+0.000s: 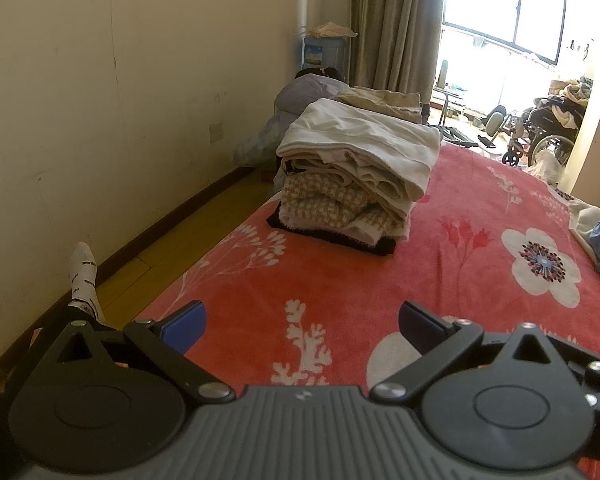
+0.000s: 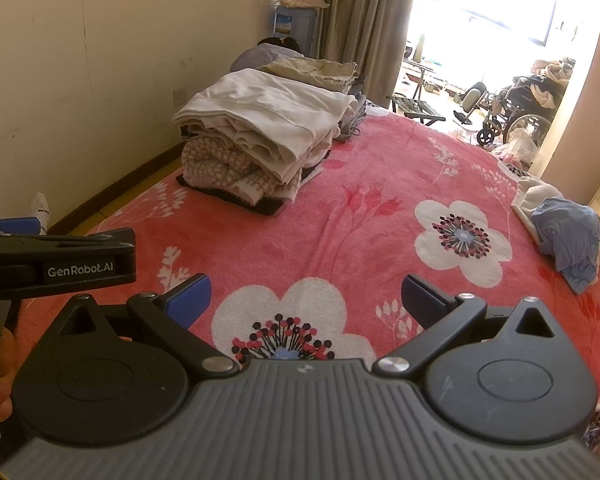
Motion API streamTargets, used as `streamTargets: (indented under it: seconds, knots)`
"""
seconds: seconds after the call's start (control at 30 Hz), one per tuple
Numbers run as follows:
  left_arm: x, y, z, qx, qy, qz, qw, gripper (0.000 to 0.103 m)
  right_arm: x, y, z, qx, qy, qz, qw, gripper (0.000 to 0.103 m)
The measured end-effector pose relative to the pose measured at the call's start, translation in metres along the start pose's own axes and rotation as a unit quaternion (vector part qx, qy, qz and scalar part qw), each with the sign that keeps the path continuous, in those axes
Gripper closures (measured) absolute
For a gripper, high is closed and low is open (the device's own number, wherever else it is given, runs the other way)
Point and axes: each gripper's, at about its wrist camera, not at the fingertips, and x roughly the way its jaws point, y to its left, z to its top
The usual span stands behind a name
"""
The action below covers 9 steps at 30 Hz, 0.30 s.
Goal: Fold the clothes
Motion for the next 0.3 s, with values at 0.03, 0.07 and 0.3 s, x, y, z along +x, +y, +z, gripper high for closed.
streamTargets:
  seconds: [0.03, 0.07, 0.3]
  knots:
    - [0.0, -0.0002, -0.0004, 0.0, 0.0, 0.0, 1.0, 0.0, 0.0, 0.0001, 0.0, 0.0, 0.0, 0.0, 1.0, 0.001]
    - [0.0, -0.0003, -0.0006, 0.0, 0.0, 0.0, 1.0, 0.0, 0.0, 0.0001, -0.0001, 0.0, 0.001, 0.0, 1.0, 0.001]
    - [0.0017, 0.0006, 0.0004, 0.001, 0.002, -0.001, 1.0, 0.0, -0.0006, 0.001, -0.0006, 0.0, 0.002, 0.001, 1.0, 0.001]
